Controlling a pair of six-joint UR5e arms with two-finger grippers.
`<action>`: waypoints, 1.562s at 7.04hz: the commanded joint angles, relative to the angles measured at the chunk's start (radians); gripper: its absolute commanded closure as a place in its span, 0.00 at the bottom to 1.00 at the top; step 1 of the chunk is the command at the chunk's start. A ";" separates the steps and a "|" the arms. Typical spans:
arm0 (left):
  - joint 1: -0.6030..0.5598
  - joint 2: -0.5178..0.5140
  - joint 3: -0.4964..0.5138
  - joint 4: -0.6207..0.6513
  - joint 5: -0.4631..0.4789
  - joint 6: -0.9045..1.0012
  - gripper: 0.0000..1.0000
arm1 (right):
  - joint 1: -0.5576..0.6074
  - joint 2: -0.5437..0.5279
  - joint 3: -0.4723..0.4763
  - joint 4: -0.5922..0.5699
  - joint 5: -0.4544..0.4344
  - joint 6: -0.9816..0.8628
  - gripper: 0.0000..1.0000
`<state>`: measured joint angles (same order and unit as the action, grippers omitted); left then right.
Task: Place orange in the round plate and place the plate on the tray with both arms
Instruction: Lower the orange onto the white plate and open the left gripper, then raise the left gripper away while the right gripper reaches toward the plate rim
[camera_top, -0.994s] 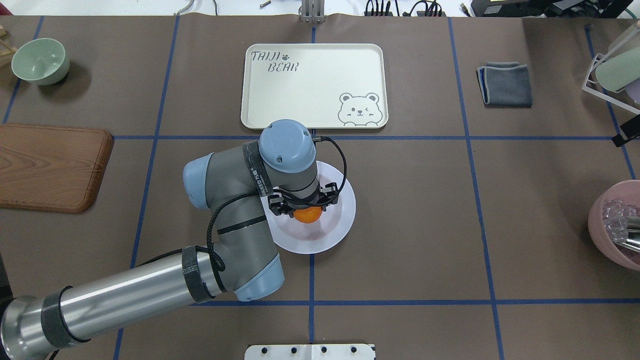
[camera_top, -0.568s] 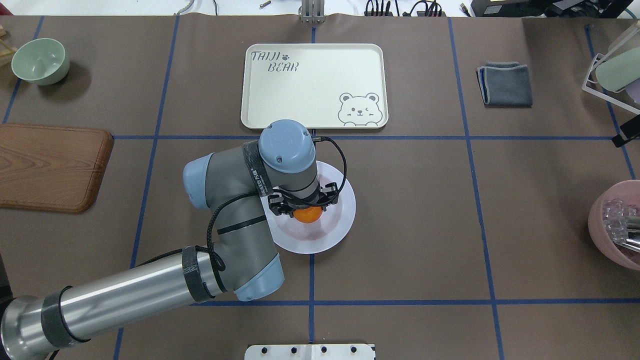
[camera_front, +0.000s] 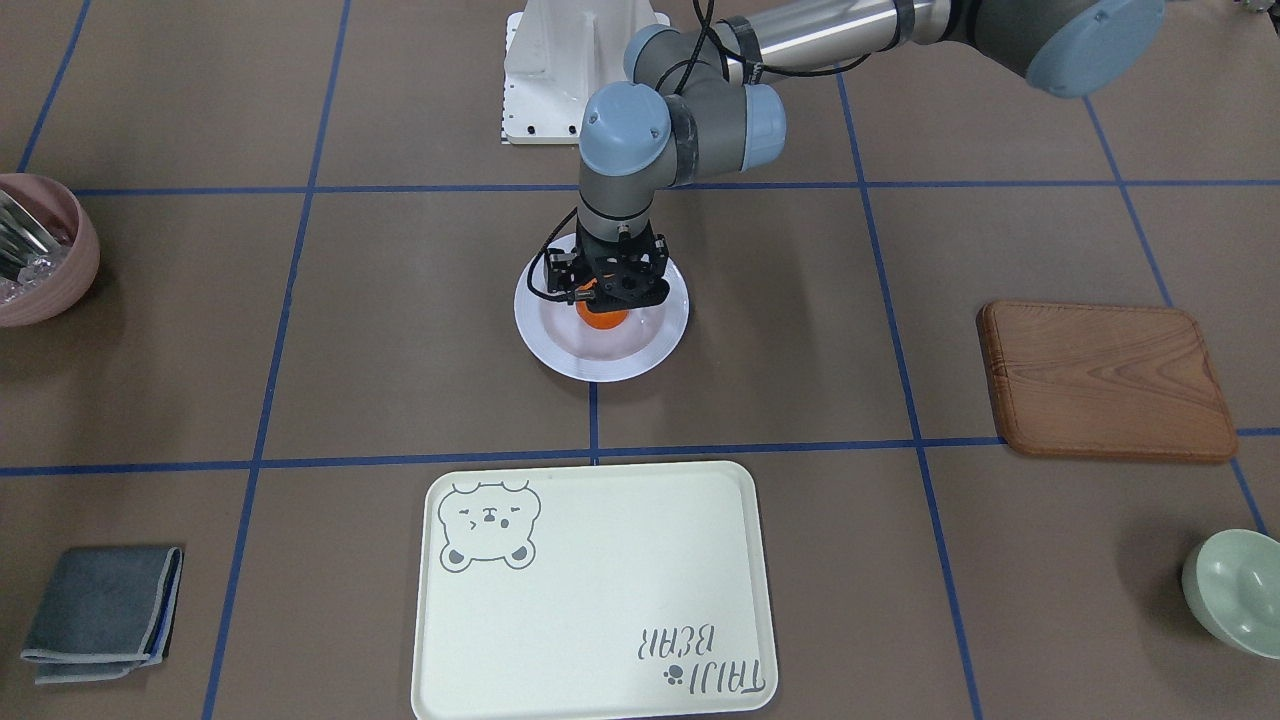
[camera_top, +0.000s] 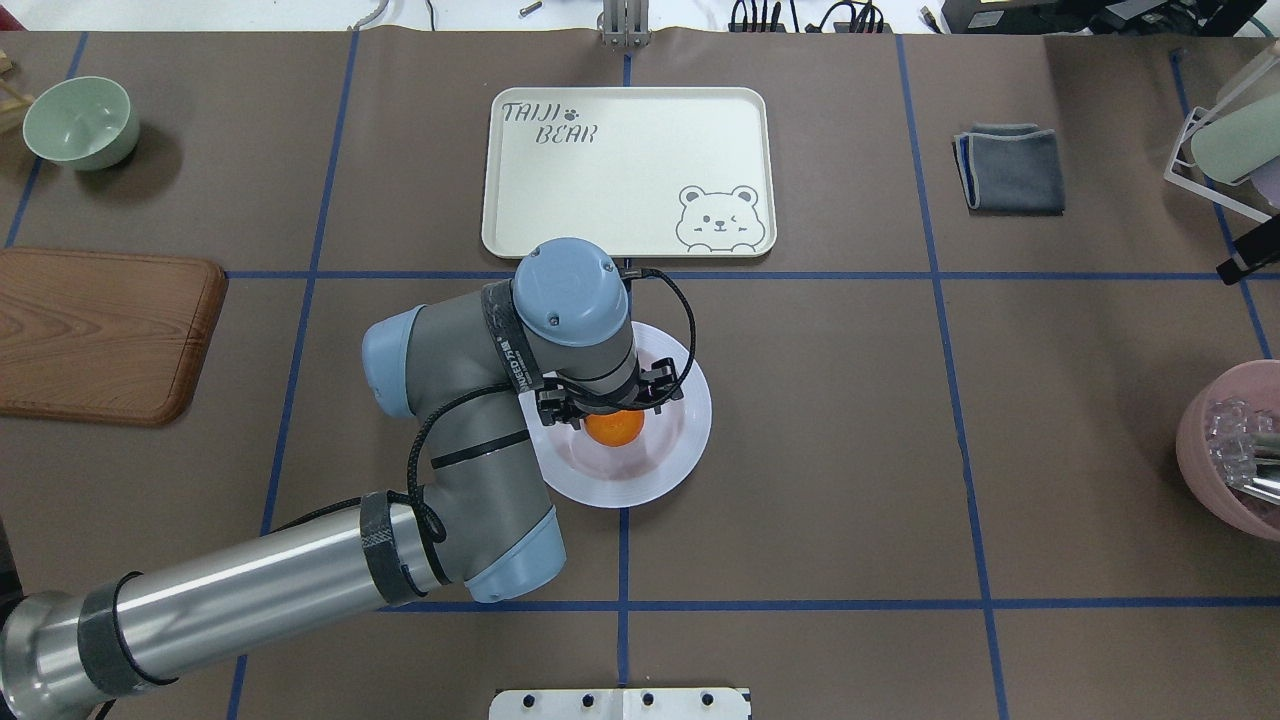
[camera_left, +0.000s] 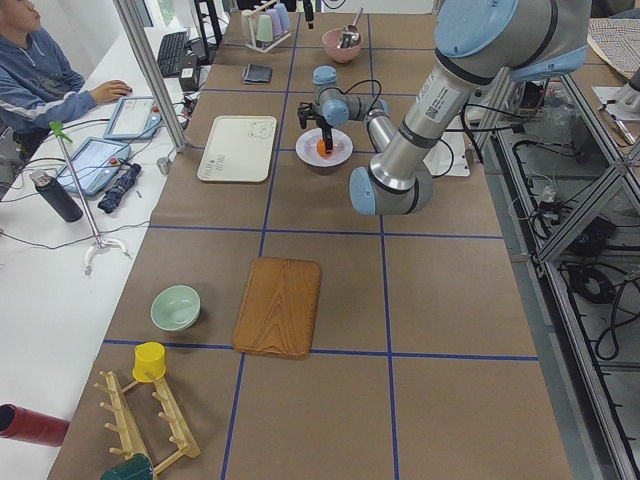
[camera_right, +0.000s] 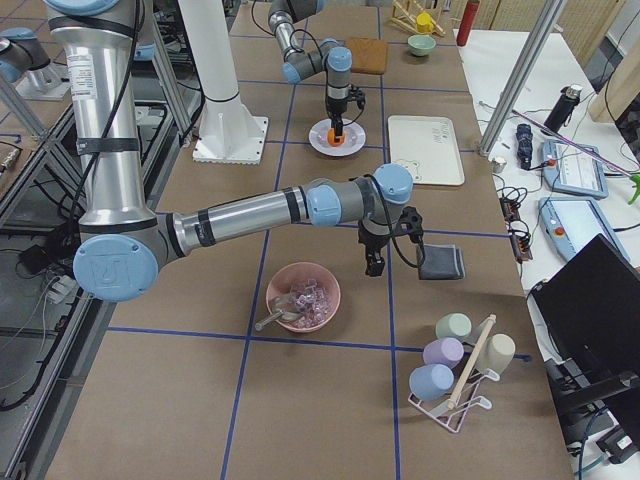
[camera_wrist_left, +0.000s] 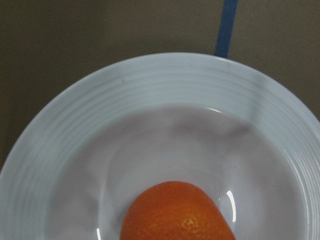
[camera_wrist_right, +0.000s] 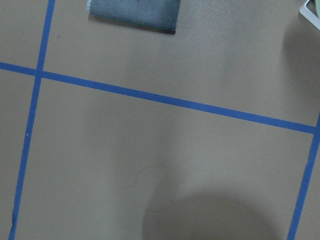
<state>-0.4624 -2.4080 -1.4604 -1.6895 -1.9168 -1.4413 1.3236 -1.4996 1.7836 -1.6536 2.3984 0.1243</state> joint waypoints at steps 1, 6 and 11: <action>-0.039 0.013 -0.072 0.011 -0.007 0.001 0.03 | -0.042 0.048 -0.001 0.000 0.001 0.084 0.00; -0.192 0.231 -0.287 0.014 -0.093 0.115 0.03 | -0.332 0.111 -0.018 0.499 0.004 0.888 0.00; -0.328 0.377 -0.350 0.014 -0.192 0.280 0.03 | -0.723 0.210 -0.047 1.028 -0.440 1.623 0.00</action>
<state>-0.7737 -2.0450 -1.8074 -1.6761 -2.1019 -1.1906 0.6748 -1.2988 1.7544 -0.7727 2.0856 1.6077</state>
